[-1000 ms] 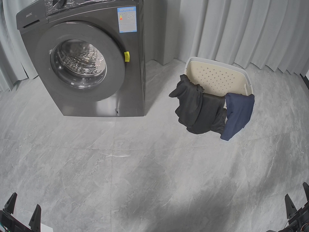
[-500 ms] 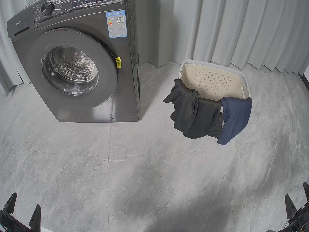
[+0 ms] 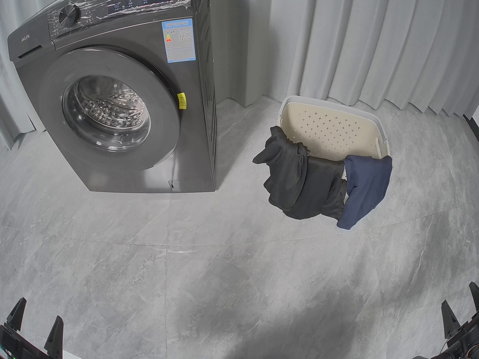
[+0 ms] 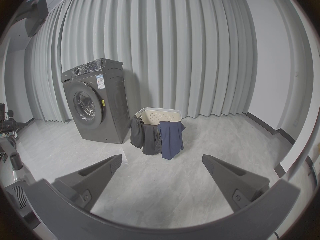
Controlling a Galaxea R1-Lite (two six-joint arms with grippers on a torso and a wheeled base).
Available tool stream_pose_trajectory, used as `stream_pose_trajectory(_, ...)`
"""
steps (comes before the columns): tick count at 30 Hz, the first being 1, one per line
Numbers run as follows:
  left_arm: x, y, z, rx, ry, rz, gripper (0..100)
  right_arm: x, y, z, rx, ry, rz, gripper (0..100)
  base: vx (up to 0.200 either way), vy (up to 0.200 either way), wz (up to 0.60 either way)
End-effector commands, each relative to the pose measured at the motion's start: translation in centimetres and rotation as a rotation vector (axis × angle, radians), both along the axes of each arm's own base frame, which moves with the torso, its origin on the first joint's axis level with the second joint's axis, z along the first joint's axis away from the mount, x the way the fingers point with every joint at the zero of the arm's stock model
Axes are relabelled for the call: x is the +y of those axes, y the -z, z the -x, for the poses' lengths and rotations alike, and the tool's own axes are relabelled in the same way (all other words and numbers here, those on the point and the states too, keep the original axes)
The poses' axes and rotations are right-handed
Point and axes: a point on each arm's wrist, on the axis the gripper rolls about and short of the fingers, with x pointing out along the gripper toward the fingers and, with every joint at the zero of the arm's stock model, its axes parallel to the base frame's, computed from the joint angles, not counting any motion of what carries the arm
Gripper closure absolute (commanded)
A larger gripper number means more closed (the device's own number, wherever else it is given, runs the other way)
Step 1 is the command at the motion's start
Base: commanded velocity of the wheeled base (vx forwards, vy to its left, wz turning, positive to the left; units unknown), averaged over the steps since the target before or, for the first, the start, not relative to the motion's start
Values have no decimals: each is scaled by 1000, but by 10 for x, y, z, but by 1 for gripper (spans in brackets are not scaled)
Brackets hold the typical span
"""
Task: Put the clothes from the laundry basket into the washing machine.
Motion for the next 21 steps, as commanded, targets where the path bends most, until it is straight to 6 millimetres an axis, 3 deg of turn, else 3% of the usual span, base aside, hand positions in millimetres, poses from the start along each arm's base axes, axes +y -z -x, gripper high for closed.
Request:
stream_pose_trajectory(1, 0, 5, 0, 3, -1, 0, 0, 0, 5, 0, -1, -1, 0, 0, 0, -200, 0)
stream_pose_trajectory(10, 0, 5, 0, 5, 1, 0, 0, 0, 5, 0, -1, -1, 0, 0, 0, -200, 0)
stream_pose_trajectory(21, 0, 5, 0, 3, 1, 2, 0, 0, 5, 0, -1, -1, -1, 0, 0, 0, 0)
